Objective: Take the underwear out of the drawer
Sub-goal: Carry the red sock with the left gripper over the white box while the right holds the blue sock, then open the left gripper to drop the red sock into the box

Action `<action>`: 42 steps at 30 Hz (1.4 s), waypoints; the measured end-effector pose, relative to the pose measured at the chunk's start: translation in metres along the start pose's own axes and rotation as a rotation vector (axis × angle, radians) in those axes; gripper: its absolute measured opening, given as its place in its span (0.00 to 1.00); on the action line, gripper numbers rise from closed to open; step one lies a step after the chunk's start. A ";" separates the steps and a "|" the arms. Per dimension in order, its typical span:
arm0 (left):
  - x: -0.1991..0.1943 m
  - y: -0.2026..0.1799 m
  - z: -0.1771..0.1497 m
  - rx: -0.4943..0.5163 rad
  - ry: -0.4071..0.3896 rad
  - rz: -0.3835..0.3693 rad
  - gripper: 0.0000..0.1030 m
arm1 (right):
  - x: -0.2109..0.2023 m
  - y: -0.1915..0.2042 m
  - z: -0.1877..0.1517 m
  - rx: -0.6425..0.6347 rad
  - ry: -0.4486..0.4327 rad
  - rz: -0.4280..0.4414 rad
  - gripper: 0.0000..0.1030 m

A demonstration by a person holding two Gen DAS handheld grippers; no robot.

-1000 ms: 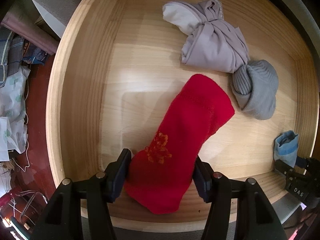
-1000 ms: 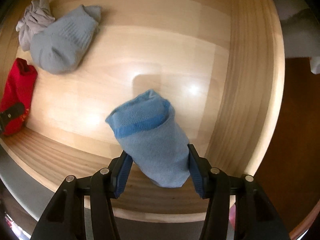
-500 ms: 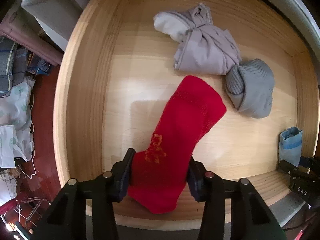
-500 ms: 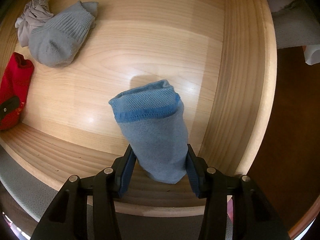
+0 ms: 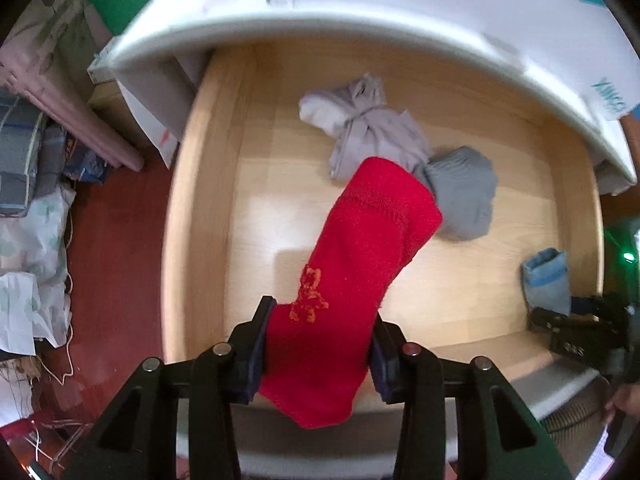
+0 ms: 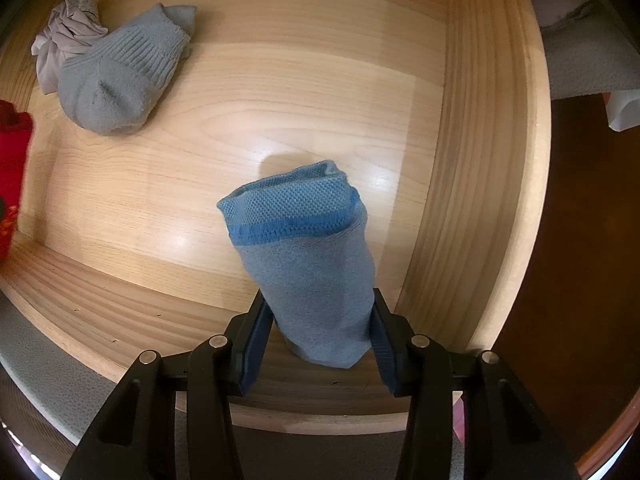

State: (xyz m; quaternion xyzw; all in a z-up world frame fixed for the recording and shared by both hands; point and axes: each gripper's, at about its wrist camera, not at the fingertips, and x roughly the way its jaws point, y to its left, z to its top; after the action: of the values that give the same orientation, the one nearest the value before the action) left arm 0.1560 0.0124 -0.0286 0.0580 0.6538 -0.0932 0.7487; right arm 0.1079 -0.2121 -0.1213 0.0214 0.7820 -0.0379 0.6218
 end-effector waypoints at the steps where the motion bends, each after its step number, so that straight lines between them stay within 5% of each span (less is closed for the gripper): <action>1: -0.006 0.001 -0.001 0.003 -0.007 -0.009 0.41 | -0.001 0.000 0.000 -0.001 0.000 0.000 0.41; 12: -0.122 -0.004 -0.017 0.106 -0.159 -0.088 0.41 | -0.002 0.000 0.000 0.002 0.000 0.000 0.41; 19: -0.224 -0.009 -0.005 0.137 -0.367 -0.145 0.41 | -0.002 -0.001 0.000 0.001 0.000 0.000 0.41; 24: -0.271 -0.013 0.019 0.156 -0.505 -0.107 0.41 | -0.002 -0.001 0.000 0.003 0.000 -0.002 0.41; 30: -0.275 -0.021 0.072 0.129 -0.558 -0.023 0.41 | -0.002 -0.001 0.001 0.002 0.000 -0.005 0.41; 42: -0.209 -0.029 0.156 0.023 -0.456 -0.015 0.41 | -0.008 -0.002 0.002 0.006 -0.002 -0.007 0.42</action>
State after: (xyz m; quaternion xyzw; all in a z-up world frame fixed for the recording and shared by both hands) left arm 0.2745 -0.0348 0.2011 0.0391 0.4670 -0.1169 0.8756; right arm 0.1110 -0.2144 -0.1142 0.0202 0.7812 -0.0425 0.6225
